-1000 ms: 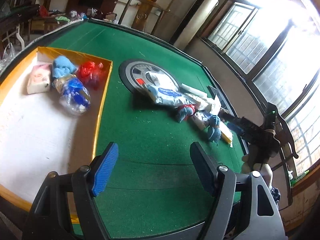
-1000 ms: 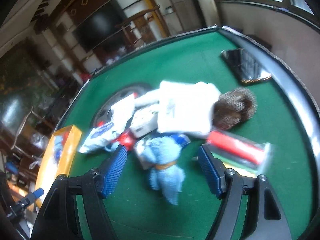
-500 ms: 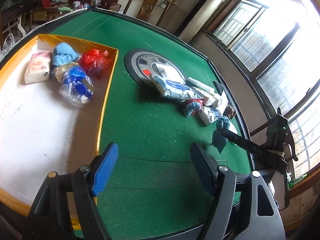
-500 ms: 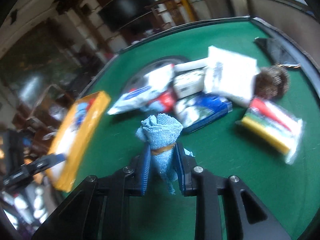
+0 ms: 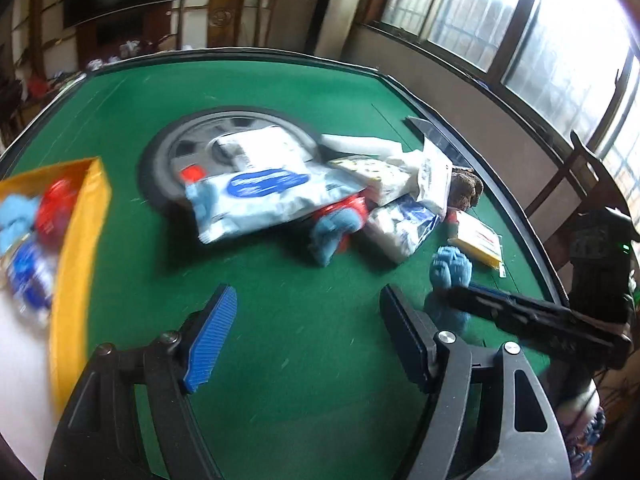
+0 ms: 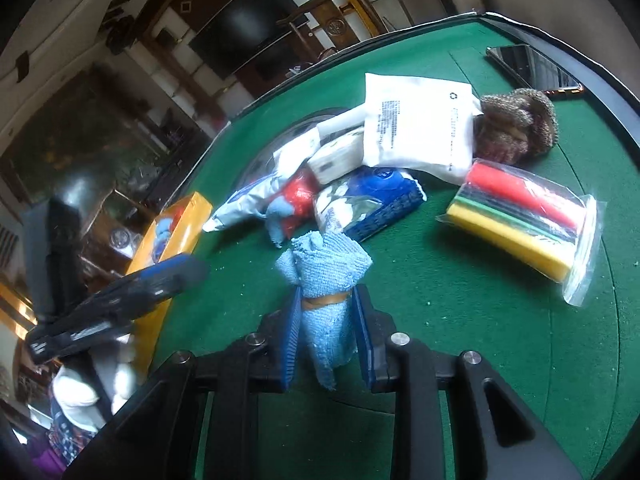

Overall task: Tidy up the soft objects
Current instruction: 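Grasp the blue cloth with orange band with the right tool while the left grasps the blue knitted toy, then carry the blue cloth and knitted toy into the tray and open both tools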

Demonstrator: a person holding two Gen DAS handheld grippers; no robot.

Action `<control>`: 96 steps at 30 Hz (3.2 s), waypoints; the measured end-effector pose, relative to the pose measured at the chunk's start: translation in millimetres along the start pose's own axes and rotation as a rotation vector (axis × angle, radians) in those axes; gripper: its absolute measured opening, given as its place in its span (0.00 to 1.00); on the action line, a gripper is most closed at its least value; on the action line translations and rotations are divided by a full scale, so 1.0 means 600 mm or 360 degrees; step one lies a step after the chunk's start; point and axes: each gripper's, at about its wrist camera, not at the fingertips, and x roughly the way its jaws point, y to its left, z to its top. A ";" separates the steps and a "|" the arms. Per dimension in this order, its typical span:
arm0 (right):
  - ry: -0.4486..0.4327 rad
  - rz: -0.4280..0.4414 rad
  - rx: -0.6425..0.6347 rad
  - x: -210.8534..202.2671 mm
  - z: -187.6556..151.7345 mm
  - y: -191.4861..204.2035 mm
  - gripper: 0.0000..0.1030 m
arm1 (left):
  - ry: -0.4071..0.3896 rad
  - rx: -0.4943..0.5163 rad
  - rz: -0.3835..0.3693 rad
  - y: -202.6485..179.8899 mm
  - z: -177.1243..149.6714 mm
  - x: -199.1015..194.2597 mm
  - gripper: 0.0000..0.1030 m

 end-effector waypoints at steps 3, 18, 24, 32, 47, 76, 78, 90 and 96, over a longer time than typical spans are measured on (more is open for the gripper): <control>0.0022 0.0033 0.0042 0.000 0.000 -0.011 0.23 | -0.0035 0.0111 0.0075 -0.033 0.025 0.037 0.71; 0.0025 0.0026 0.0054 -0.001 -0.005 -0.012 0.23 | -0.0003 0.0290 0.0142 -0.066 0.025 0.069 0.22; 0.0059 0.0000 0.0064 0.008 -0.007 -0.012 0.24 | -0.0005 0.0217 0.0103 -0.029 -0.014 0.005 0.29; 0.0036 -0.0060 0.0080 0.007 -0.008 -0.019 0.35 | 0.0021 0.0238 0.0171 -0.040 -0.023 0.059 0.55; 0.0062 -0.0287 -0.0109 0.029 -0.002 0.038 0.44 | -0.0207 -0.0086 -0.0103 0.073 -0.054 -0.124 0.24; 0.0348 0.0114 -0.0622 0.232 0.024 0.452 0.23 | 0.0036 -0.0743 0.0460 0.536 -0.048 -0.123 0.54; 0.0408 0.0128 -0.0651 0.264 0.016 0.471 0.23 | 0.0021 -0.0777 0.0415 0.540 -0.049 -0.132 0.55; 0.0655 0.0087 -0.0785 0.416 -0.044 0.546 0.25 | -0.0359 -0.0877 0.0265 0.533 -0.113 -0.282 0.61; 0.0594 0.0111 -0.0784 0.395 -0.043 0.550 0.37 | -0.0395 -0.0898 0.0273 0.518 -0.136 -0.303 0.62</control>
